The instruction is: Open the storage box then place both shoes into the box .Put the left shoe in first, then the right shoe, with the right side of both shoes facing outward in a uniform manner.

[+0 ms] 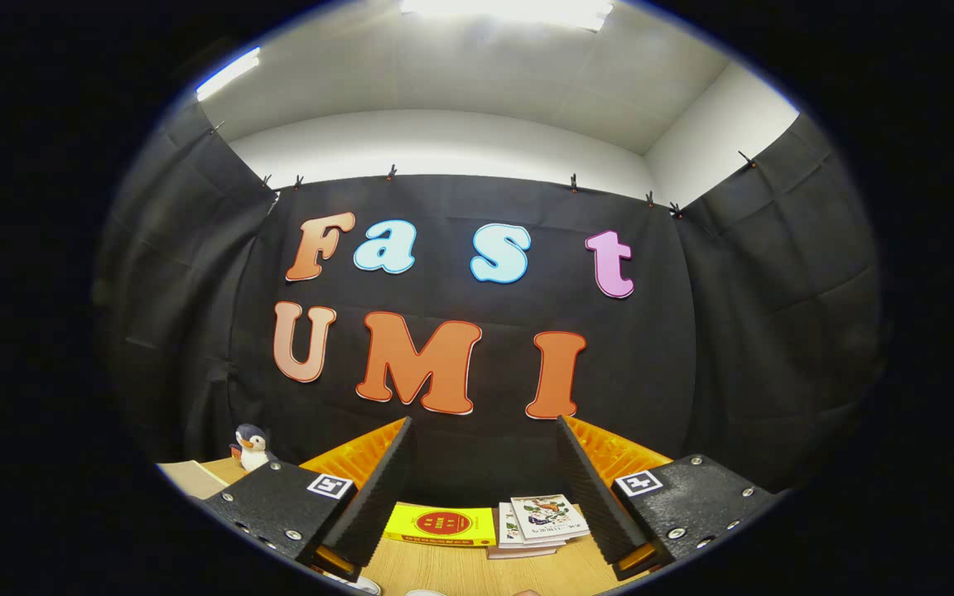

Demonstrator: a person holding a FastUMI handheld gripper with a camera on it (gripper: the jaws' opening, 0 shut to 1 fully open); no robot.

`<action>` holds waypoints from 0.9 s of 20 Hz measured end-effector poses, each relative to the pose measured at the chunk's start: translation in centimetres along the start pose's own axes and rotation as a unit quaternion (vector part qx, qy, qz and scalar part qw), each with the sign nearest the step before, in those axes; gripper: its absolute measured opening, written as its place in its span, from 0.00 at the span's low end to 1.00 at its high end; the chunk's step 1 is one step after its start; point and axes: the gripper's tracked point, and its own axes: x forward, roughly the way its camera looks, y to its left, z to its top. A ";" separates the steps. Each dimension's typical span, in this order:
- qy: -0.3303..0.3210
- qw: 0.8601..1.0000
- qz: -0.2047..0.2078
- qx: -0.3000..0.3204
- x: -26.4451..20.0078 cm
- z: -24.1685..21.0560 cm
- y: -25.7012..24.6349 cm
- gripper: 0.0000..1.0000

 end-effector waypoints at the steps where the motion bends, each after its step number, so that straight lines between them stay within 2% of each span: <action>1: 0.001 1.000 0.001 -0.002 0.0 -0.1 0.1 0.99; 8: 0.024 0.999 0.023 0.004 0.3 -2.0 1.8 0.99; 12: 0.057 0.996 0.063 0.027 0.2 -4.1 4.6 0.99; 15: 0.109 0.985 0.118 0.061 -0.5 -6.9 8.3 0.99; 18: 0.178 0.964 0.173 0.096 -1.3 -10.7 13.0 0.99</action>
